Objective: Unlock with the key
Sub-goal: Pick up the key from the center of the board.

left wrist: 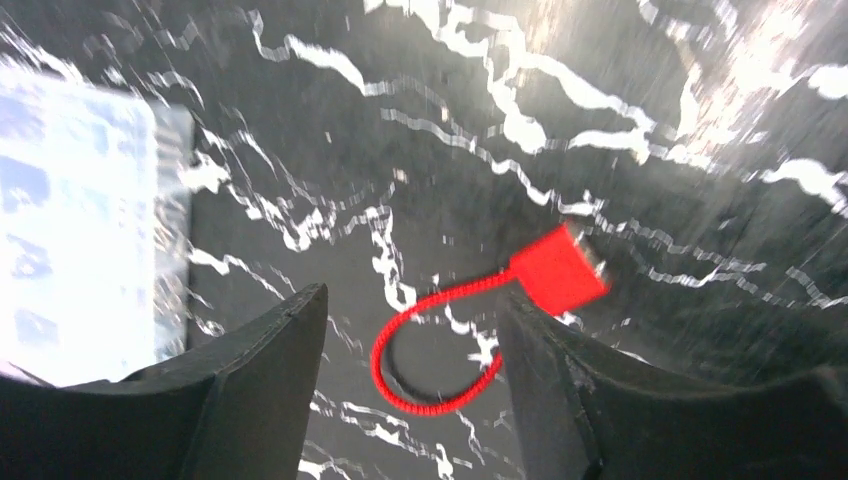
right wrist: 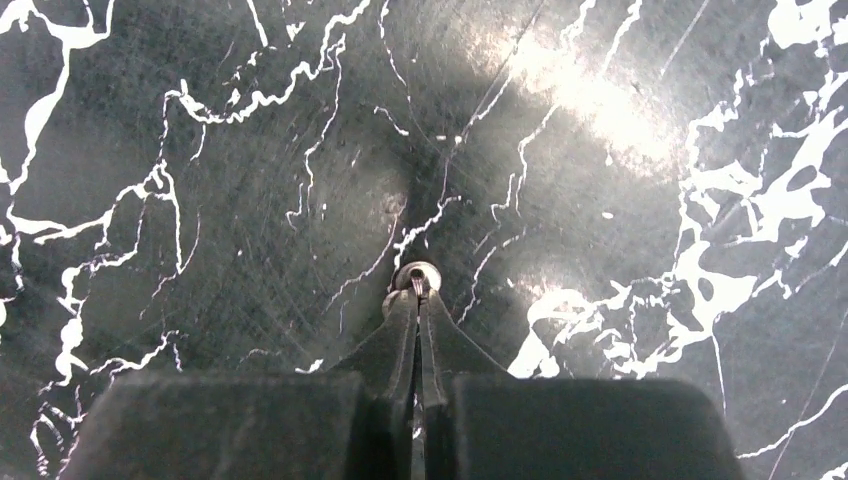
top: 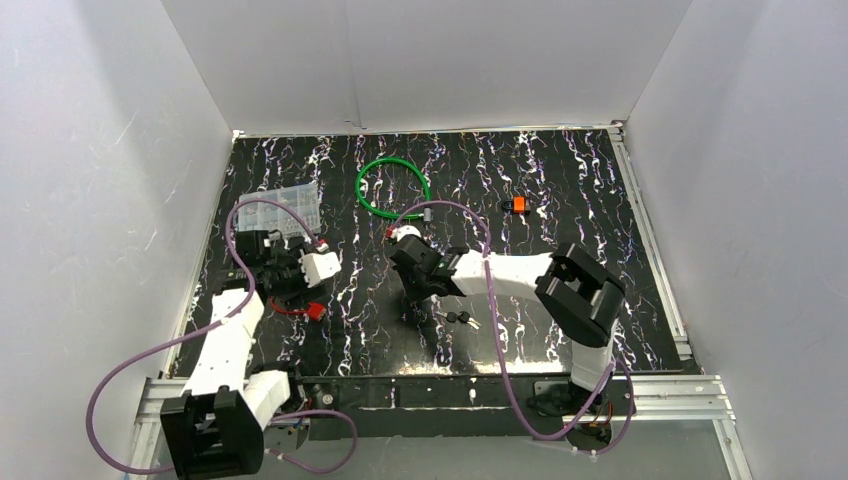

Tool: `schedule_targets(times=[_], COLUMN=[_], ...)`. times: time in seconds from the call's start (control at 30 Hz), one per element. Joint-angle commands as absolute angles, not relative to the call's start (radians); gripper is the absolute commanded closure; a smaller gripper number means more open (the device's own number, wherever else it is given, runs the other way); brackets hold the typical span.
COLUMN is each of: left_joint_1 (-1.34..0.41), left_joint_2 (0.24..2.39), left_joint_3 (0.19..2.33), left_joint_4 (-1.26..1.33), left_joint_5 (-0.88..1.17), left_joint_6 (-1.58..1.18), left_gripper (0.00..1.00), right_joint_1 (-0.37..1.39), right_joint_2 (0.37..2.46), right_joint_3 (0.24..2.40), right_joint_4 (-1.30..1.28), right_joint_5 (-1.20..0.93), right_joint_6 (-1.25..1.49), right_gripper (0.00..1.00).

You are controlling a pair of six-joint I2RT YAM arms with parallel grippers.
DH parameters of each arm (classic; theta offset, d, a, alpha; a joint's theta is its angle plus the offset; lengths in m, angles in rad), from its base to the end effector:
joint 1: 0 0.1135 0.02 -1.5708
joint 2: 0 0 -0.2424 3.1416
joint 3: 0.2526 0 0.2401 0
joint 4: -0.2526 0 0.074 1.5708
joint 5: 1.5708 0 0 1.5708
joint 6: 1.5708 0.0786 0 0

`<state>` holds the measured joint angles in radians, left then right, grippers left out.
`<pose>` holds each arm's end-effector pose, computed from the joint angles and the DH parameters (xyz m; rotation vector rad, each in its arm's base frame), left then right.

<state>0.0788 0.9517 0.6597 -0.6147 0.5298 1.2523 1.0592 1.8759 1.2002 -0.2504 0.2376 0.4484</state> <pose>0.2091 -0.0233 0.1898 1.4575 1.8023 -0.0011 0.2130 0.3416 0.1259 -0.6546 2.4068 0.3528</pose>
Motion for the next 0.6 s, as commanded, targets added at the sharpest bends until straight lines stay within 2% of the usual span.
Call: schedule_targets(times=[0.0, 0.17, 0.3, 0.4, 0.47, 0.57], left_joint_1=[0.157, 0.233, 0.234, 0.203, 0.178, 0.124], left_joint_2=[1.014, 1.081, 1.092, 1.096, 1.102, 1.132], left_joint_3=[0.619, 0.644, 0.619, 0.548, 0.491, 0.451], left_joint_4=[-0.697, -0.815, -0.870, -0.737, -0.611, -0.499], left_joint_5=[0.378, 0.385, 0.415, 0.417, 0.427, 0.440], left_joint_6=[1.378, 1.567, 1.679, 1.669, 1.632, 1.603], left_gripper=[0.41, 0.46, 0.46, 0.46, 0.53, 0.57], right_joint_1=[1.059, 1.060, 1.060, 1.060, 1.060, 1.060], right_joint_2=[1.812, 1.753, 1.720, 1.686, 1.655, 1.602], right_joint_3=[1.134, 1.090, 1.068, 1.048, 1.030, 1.006], right_joint_4=[-0.258, -0.247, -0.238, -0.224, -0.213, -0.201], right_joint_5=[0.280, 0.292, 0.293, 0.293, 0.294, 0.288], right_joint_6=[0.458, 0.472, 0.481, 0.482, 0.482, 0.479], right_gripper=[0.99, 0.99, 0.99, 0.99, 0.99, 0.99])
